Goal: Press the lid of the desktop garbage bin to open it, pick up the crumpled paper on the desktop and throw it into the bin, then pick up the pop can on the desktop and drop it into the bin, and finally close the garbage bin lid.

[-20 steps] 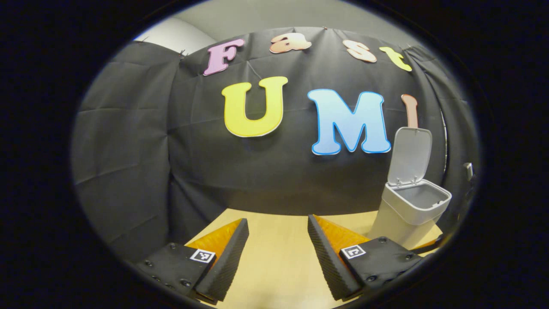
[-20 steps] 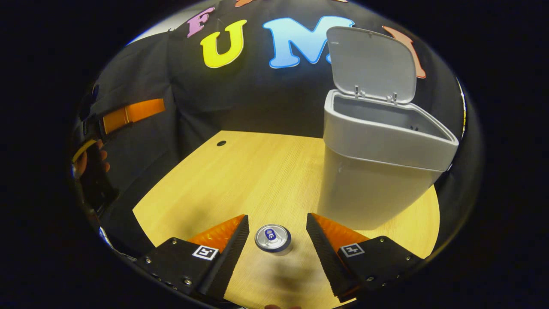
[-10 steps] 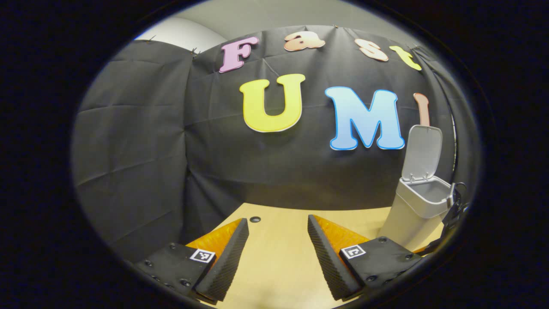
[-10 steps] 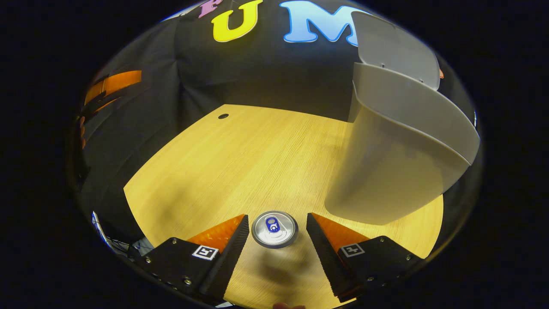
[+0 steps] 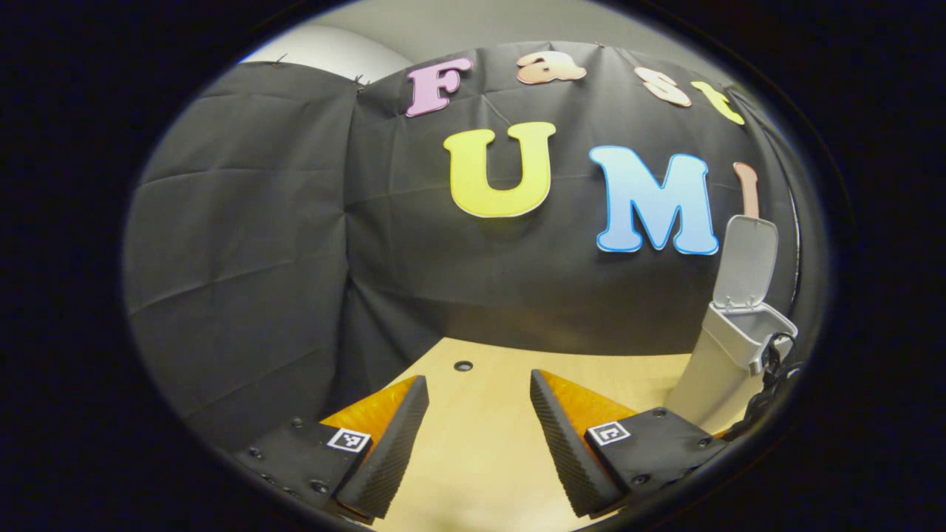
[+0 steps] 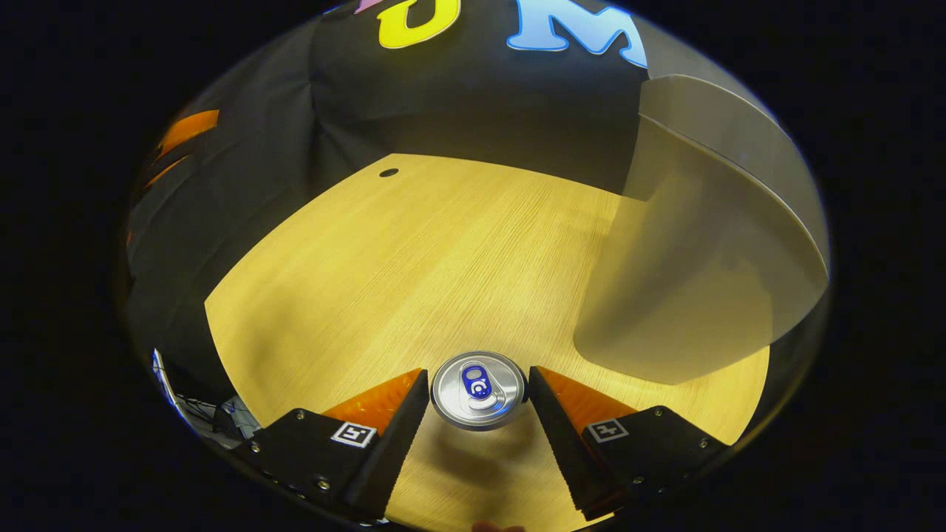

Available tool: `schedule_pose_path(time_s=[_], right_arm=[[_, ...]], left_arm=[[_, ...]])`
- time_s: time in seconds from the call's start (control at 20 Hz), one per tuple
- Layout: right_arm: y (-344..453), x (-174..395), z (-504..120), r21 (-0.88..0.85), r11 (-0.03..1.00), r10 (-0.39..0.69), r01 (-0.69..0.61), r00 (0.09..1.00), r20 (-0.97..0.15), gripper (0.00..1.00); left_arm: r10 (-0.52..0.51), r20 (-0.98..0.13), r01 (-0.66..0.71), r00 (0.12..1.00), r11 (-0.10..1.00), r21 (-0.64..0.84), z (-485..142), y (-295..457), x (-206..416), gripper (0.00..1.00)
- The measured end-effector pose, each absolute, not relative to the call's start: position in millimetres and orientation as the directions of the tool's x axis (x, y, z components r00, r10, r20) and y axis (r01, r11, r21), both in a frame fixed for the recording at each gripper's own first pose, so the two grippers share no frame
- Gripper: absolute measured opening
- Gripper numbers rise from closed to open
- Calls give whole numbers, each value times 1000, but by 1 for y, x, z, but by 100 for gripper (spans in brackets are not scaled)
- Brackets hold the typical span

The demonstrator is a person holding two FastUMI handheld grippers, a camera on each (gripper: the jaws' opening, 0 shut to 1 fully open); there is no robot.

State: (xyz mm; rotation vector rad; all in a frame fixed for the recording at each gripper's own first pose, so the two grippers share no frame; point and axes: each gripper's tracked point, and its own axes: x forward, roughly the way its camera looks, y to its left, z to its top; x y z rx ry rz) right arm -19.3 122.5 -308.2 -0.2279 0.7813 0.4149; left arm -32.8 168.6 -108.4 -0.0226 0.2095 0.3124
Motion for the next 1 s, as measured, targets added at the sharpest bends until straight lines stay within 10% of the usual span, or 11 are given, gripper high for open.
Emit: schedule_pose_path(time_s=[1.0], right_arm=[[147,8,-187,-92,896,335,-434,799,-500,84]], left_arm=[[226,-213,-232,951,973,0,-109,148,-13,91]])
